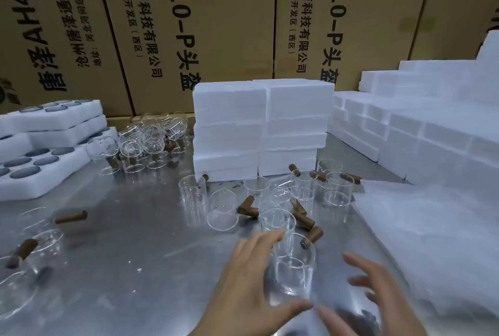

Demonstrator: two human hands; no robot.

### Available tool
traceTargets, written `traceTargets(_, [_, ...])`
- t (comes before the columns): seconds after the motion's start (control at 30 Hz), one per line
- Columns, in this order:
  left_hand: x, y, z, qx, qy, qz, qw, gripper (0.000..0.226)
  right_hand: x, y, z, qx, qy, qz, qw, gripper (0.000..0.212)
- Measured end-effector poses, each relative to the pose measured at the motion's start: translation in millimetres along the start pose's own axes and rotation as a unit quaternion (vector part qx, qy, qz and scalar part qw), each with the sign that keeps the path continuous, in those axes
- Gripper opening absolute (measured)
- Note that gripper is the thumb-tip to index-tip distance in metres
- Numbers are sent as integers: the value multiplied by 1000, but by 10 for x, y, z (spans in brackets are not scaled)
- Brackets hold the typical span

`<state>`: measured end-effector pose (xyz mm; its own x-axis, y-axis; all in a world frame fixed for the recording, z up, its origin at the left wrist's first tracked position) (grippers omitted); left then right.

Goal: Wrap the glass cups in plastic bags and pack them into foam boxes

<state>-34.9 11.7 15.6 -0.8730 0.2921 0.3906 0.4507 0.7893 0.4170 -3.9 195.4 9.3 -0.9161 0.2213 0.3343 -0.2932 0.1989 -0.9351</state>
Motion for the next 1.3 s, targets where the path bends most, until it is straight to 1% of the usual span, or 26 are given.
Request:
traceTargets(0.03, [66, 28, -17, 20, 4, 12, 1000, 83, 34, -24, 69, -40, -40, -12, 998, 64])
traceTargets(0.07, [121, 51, -1, 52, 22, 27, 998, 83, 74, -15, 142, -61, -81, -7, 995, 74])
traceTargets(0.13, [191, 68, 59, 108, 36, 43, 993, 79, 161, 21, 250, -85, -123, 16, 989, 78])
traceTargets(0.17, [209, 62, 99, 116, 33, 46, 992, 76, 200, 46, 298, -74, -128, 24, 989, 78])
traceTargets(0.27, [229, 71, 195, 113, 57, 61, 990, 70, 267, 139, 361, -54, -111, 16, 992, 71])
traceTargets(0.3, [247, 93, 197, 120, 72, 73, 987, 64, 273, 166, 375, -49, -105, 18, 993, 66])
traceTargets(0.37, [269, 123, 186, 134, 129, 109, 976, 51, 289, 184, 375, -36, -86, 16, 995, 60])
traceTargets(0.47, [312, 152, 112, 97, 171, 152, 969, 32, 344, 152, 350, 46, -73, 3, 996, 63])
traceTargets(0.53, [399, 144, 11, 64, 174, 164, 969, 21, 453, 46, 314, 110, -49, -24, 992, 53])
traceTargets(0.6, [533, 140, -105, 56, 184, 170, 966, 22, 644, -70, 290, 146, -18, -37, 988, 34])
traceTargets(0.67, [672, 132, -195, 56, 193, 186, 962, 24, 902, -151, 279, 152, 4, -28, 988, 28])
traceTargets(0.73, [784, 113, -253, 61, 192, 194, 960, 24, 1155, -207, 319, 139, -2, -17, 990, 28])
traceTargets(0.8, [874, 41, -274, 73, 195, 180, 961, 24, 1358, -220, 400, 113, -21, -26, 993, 31])
traceTargets(0.83, [915, 3, -276, 82, 200, 167, 962, 28, 1437, -218, 446, 94, -28, -38, 994, 34])
traceTargets(0.9, [981, -80, -268, 99, 209, 139, 963, 41, 1536, -181, 546, 70, -31, -58, 995, 40])
traceTargets(1.0, [985, -197, -207, 113, 238, 124, 957, 55, 1596, -9, 669, 131, -15, -31, 991, 38])
traceTargets(1.07, [948, -259, -157, 71, 239, 117, 961, 68, 1571, 72, 709, 159, 5, -24, 987, 37])
traceTargets(1.13, [930, -313, -149, -5, 222, 82, 972, 83, 1543, 96, 725, 168, 15, -43, 985, 38])
traceTargets(1.2, [932, -346, -134, -64, 187, 39, 980, 87, 1518, 82, 728, 187, 26, -59, 980, 39])
traceTargets(1.3, [933, -330, -93, -75, 162, 27, 984, 84, 1484, 68, 731, 182, 30, -87, 979, 39])
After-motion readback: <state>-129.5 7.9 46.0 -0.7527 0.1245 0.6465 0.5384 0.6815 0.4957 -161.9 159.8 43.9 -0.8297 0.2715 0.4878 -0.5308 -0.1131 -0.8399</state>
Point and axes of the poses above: each hand's wrist, its own x-axis towards the middle knuckle, its own z-axis out of the palm, y = z × x, the point moved 4 cm from there along x, towards the middle knuckle, and after that the axes turned 14 degrees about x, right-handed, at the moved point
